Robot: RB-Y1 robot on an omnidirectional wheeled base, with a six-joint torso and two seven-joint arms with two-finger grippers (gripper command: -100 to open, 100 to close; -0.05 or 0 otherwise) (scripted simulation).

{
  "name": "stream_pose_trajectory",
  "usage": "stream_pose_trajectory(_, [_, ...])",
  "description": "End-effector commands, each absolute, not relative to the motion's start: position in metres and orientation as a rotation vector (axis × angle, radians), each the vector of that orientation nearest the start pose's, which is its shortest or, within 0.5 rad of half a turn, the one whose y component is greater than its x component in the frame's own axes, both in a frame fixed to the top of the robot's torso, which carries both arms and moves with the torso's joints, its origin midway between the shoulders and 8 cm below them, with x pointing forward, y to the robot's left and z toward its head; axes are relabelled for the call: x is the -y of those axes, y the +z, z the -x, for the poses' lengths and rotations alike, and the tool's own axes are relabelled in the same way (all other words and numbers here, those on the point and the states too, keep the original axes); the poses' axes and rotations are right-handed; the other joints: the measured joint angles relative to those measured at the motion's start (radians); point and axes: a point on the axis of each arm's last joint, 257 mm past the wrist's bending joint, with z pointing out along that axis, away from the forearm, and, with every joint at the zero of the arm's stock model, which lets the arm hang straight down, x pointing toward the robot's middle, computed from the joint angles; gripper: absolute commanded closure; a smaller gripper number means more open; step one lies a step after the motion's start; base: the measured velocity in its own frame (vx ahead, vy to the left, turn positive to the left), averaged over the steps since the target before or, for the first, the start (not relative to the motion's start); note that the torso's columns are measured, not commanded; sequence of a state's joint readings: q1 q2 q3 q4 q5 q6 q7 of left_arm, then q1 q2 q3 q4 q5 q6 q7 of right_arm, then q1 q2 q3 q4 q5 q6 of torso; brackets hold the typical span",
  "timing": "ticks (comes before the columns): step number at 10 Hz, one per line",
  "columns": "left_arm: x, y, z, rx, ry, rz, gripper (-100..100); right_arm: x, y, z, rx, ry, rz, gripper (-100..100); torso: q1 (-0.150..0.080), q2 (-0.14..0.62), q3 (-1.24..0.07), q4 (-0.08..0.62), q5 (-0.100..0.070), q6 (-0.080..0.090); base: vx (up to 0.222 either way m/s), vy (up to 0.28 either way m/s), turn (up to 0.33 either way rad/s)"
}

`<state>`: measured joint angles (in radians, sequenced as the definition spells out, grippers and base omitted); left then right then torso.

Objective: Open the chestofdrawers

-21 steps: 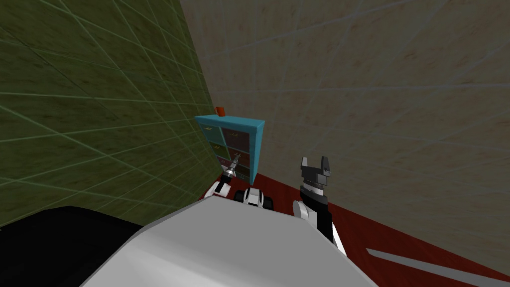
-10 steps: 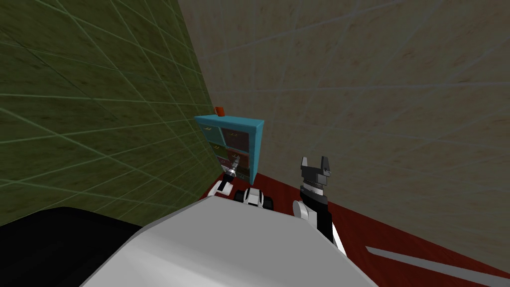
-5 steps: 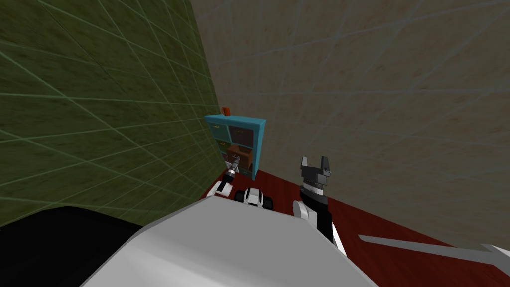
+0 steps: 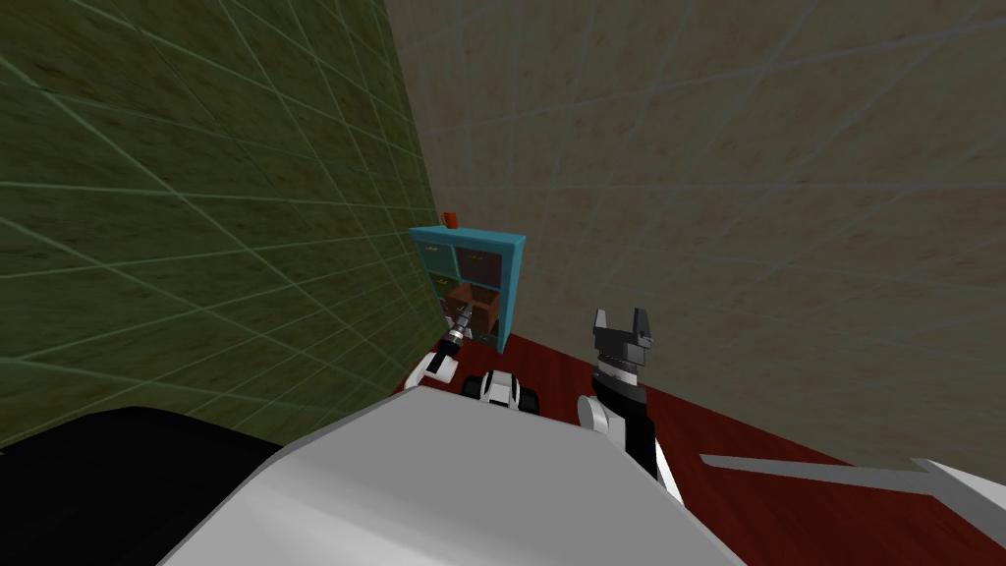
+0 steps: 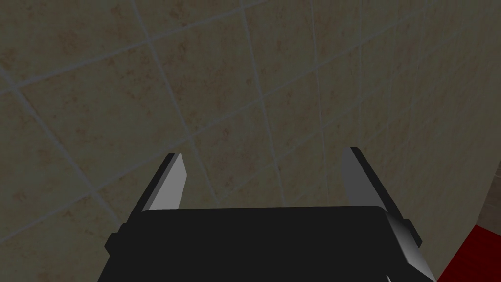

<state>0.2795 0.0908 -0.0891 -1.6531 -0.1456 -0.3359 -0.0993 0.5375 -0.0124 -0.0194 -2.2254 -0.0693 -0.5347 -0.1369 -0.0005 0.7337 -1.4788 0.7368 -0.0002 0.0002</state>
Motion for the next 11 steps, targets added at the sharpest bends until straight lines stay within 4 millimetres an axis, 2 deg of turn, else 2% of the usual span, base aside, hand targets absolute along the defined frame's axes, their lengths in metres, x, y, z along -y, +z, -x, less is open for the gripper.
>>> stream_pose_trajectory(1, [-0.225,-0.222,-0.461,-1.269,-1.074,0.847,-100,0.3,-0.005,-0.342,-0.568,1.423,-0.787,0,0.001,0.004,0.003,0.001,0.0,0.0,-0.009,-0.001,-0.014])
stream_pose_trajectory(4, [-0.226,-0.205,-0.465,-1.267,-1.071,0.848,-100,0.3,-0.005,-0.342,-0.568,1.423,-0.787,0,0.0,0.007,0.004,0.003,-0.001,0.0,-0.026,0.0,-0.013])
stream_pose_trajectory(5, [-0.227,-0.213,-0.464,-1.277,-1.068,0.856,-100,0.3,-0.005,-0.342,-0.568,1.423,-0.787,0,-0.001,0.009,0.005,0.006,-0.003,-0.001,-0.008,0.0,-0.005])
stream_pose_trajectory(6, [-0.227,-0.214,-0.464,-1.282,-1.065,0.861,0,0.3,-0.005,-0.342,-0.568,1.423,-0.787,0,-0.001,0.008,0.005,0.005,-0.002,-0.001,0.0,0.0,0.0])
stream_pose_trajectory(11, [-0.228,-0.219,-0.463,-1.289,-1.06,0.869,0,0.3,-0.005,-0.342,-0.568,1.423,-0.787,0,0.0,0.005,0.003,0.002,0.0,0.0,0.0,0.0,0.0])
